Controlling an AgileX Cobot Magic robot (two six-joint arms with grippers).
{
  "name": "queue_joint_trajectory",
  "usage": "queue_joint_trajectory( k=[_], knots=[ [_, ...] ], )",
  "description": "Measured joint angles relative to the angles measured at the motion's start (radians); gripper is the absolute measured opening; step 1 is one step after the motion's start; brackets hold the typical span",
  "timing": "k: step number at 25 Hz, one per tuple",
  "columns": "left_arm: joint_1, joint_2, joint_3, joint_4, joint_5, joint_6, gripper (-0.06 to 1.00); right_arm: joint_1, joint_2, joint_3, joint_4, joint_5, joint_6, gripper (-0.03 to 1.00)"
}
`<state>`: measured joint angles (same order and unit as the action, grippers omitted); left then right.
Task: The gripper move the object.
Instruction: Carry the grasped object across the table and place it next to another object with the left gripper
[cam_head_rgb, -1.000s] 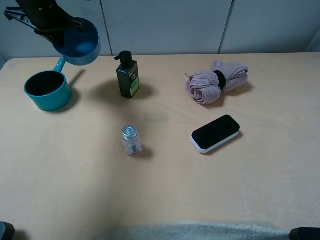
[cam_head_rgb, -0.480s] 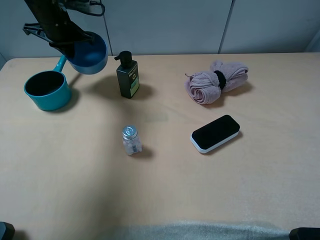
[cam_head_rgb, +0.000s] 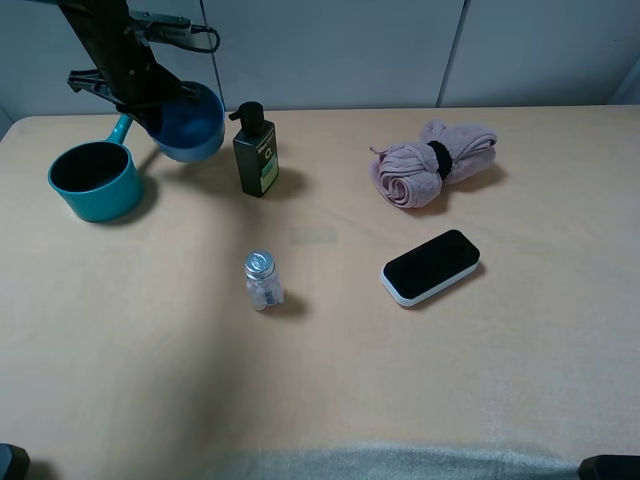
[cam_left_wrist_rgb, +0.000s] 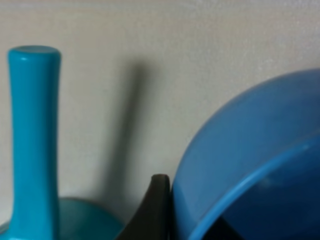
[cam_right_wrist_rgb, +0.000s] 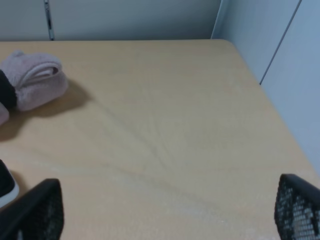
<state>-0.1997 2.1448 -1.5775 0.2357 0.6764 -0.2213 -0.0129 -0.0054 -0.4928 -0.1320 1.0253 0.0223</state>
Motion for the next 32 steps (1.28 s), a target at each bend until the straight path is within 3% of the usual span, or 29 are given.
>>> queue_joint_trajectory(
  k=[17, 32],
  knots=[
    [0.000, 0.054, -0.001, -0.068, -0.064, -0.002, 0.07, 0.000, 0.000, 0.000, 0.000, 0.000, 0.000, 0.64],
    [0.000, 0.054, -0.001, -0.069, -0.081, -0.003, 0.07, 0.000, 0.000, 0.000, 0.000, 0.000, 0.000, 0.64]
  ],
)
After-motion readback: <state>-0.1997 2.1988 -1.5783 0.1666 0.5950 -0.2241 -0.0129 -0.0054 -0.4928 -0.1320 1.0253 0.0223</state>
